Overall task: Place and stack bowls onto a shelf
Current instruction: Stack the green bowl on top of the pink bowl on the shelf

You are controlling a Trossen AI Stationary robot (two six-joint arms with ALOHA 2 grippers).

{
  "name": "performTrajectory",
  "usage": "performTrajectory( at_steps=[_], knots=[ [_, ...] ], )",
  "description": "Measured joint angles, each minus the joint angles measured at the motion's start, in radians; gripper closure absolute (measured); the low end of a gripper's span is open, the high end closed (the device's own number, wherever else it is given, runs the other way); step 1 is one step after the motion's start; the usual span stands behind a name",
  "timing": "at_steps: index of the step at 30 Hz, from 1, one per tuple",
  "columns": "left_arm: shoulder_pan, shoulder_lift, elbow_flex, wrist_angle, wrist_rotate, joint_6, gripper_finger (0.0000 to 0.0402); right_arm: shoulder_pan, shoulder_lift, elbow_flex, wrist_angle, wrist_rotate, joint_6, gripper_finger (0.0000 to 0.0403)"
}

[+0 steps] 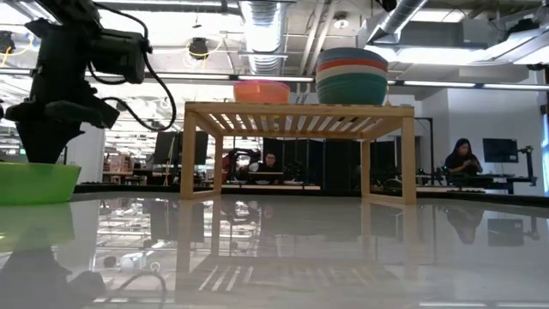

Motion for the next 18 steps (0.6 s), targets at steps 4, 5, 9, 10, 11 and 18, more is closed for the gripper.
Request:
performTrajectory(
  at_steps=[4, 5, 9, 10, 11, 18],
  knots=[
    [0.000, 0.034, 0.000, 0.060, 0.057, -0.040, 0.0364, 0.011, 0.000, 0.000, -0.007, 0.000, 0.000, 0.0239],
    [0.000, 0.038, 0.000, 0.095, 0.075, -0.051, 0.0375, 0.015, 0.000, 0.000, -0.018, 0.000, 0.003, 0.0239],
    [-0.028, 0.038, 0.022, 0.228, 0.098, -0.115, 0.0398, 0.056, -0.001, -0.001, -0.201, 0.000, 0.070, 0.0239],
    [-0.043, 0.038, 0.033, 0.256, 0.084, -0.132, 0.0398, 0.070, 0.002, -0.007, -0.264, 0.000, 0.095, 0.0239],
    [-0.059, 0.038, 0.044, 0.278, 0.064, -0.149, 0.0399, 0.084, 0.010, -0.018, -0.314, 0.000, 0.125, 0.0239],
    [-0.186, 0.038, 0.059, 0.594, -0.065, -0.225, 0.0401, 0.145, 0.017, -0.198, -0.161, -0.001, 0.336, 0.0239]
  ],
)
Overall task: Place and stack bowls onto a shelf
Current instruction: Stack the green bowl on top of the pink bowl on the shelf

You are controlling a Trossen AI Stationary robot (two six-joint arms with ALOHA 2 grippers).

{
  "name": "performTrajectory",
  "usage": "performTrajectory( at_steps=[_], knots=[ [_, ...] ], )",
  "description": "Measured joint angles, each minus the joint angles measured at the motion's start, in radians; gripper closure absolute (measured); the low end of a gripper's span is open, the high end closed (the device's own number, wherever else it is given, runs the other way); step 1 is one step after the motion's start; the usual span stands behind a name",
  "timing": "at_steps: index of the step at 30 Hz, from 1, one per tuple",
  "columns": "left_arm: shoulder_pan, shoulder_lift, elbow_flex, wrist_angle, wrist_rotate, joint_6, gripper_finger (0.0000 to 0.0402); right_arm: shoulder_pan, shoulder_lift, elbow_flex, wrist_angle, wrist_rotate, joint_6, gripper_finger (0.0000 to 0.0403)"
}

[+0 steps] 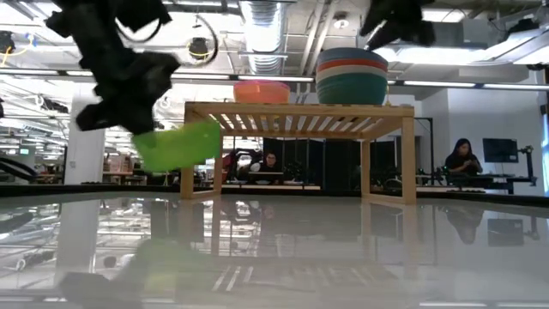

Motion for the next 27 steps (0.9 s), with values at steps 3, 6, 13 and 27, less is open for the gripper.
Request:
performTrajectory(
  at_steps=[3, 6, 13, 27],
  knots=[
    [-0.041, 0.000, 0.036, 0.056, -0.051, 0.000, 0.0401, 0.007, 0.008, -0.040, 0.171, 0.001, 0.046, 0.0239],
    [-0.064, 0.000, 0.109, 0.022, -0.129, 0.052, 0.0401, 0.010, 0.036, -0.030, 0.276, 0.017, 0.045, 0.0239],
    [-0.065, 0.000, 0.300, -0.027, -0.263, 0.268, 0.0401, 0.010, 0.210, 0.149, 0.225, 0.032, -0.051, 0.0239],
    [0.012, 0.049, 0.507, -0.097, -0.545, 0.612, 0.0401, -0.052, 0.485, 0.687, 0.045, 0.399, -0.505, 0.0239]
  ],
)
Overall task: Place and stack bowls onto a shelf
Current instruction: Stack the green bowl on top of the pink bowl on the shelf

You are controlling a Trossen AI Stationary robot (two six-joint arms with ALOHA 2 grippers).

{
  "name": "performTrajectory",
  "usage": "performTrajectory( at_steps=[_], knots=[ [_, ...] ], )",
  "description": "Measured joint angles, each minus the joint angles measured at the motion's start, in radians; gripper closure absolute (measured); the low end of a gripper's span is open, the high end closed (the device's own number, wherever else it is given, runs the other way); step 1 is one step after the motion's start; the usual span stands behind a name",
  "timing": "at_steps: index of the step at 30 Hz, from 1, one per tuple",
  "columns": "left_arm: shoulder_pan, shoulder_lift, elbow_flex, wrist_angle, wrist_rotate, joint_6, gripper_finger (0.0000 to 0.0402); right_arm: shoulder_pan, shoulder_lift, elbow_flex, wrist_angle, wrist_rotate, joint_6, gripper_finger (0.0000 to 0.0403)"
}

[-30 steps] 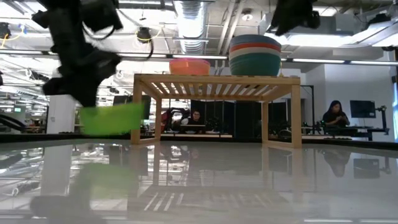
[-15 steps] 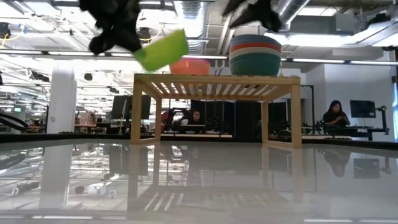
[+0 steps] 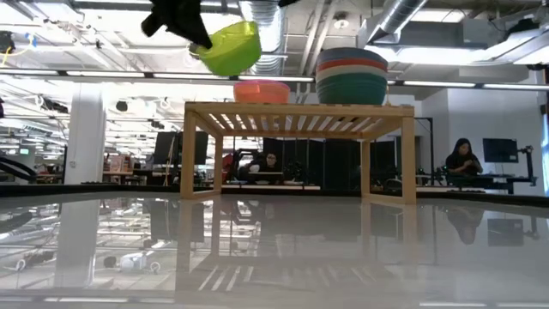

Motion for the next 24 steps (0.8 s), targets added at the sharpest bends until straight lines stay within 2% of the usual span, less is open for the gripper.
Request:
performTrajectory(
  at_steps=[2, 10, 17, 24],
  knots=[
    [0.018, 0.010, 0.011, 0.066, 0.000, 0.044, 0.0401, -0.019, 0.019, 0.032, 0.050, -0.007, -0.057, 0.0239],
    [0.037, 0.044, 0.048, 0.094, -0.032, 0.130, 0.0401, -0.057, 0.057, 0.068, 0.042, -0.008, -0.219, 0.0239],
    [0.037, 0.058, 0.048, 0.175, -0.054, 0.203, 0.0401, -0.067, 0.058, 0.068, 0.038, -0.010, -0.281, 0.0239],
    [0.029, 0.066, 0.047, 0.287, -0.033, 0.390, 0.0401, -0.088, 0.059, 0.068, 0.008, -0.017, -0.339, 0.0239]
  ],
)
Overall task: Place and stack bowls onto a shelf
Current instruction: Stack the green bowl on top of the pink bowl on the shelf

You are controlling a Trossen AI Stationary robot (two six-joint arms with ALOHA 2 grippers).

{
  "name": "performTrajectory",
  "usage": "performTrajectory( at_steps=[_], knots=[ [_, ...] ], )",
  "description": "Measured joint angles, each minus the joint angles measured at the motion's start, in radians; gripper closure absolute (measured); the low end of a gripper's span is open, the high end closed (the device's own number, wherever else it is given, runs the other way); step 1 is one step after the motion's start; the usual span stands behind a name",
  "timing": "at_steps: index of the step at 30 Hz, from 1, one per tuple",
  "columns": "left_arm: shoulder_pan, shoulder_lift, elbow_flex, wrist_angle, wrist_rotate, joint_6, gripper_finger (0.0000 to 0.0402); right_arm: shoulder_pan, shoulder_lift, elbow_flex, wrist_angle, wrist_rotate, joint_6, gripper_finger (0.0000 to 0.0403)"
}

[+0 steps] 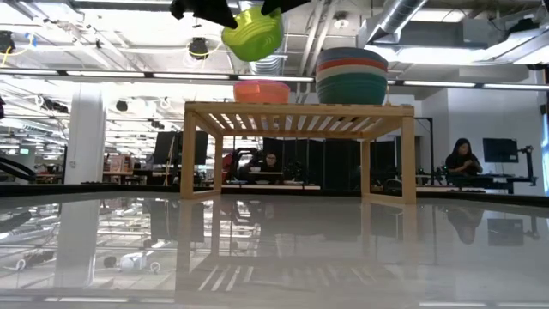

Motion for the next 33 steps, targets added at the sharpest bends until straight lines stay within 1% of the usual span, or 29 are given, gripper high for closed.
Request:
performTrajectory(
  at_steps=[4, 7, 10, 15, 19, 22, 27, 33],
  knots=[
    [-0.001, -0.001, 0.000, 0.036, 0.015, 0.064, 0.0401, -0.016, 0.000, 0.000, -0.039, 0.005, -0.003, 0.0243],
    [-0.001, -0.002, 0.000, 0.051, 0.025, 0.101, 0.0401, -0.023, 0.000, 0.000, -0.055, 0.007, -0.007, 0.0265],
    [-0.001, -0.002, 0.000, 0.064, 0.059, 0.111, 0.0401, -0.029, 0.000, 0.000, -0.068, 0.014, -0.014, 0.0303],
    [-0.001, -0.003, 0.000, 0.088, 0.107, 0.111, 0.0401, -0.041, 0.000, 0.000, -0.070, 0.020, -0.014, 0.0378],
    [-0.005, -0.005, 0.000, 0.090, 0.139, 0.108, 0.0392, -0.052, 0.000, 0.000, -0.068, 0.012, -0.011, 0.0379],
    [-0.014, -0.010, 0.000, 0.084, 0.145, 0.111, 0.0372, -0.068, 0.000, 0.000, -0.067, -0.013, -0.014, 0.0379],
    [-0.020, -0.073, -0.001, 0.079, 0.154, 0.078, 0.0319, -0.116, 0.001, 0.000, -0.054, -0.109, -0.014, 0.0379],
    [-0.019, -0.181, -0.001, 0.013, 0.078, 0.016, 0.0258, -0.195, 0.000, 0.000, 0.007, -0.176, 0.005, 0.0379]
  ],
)
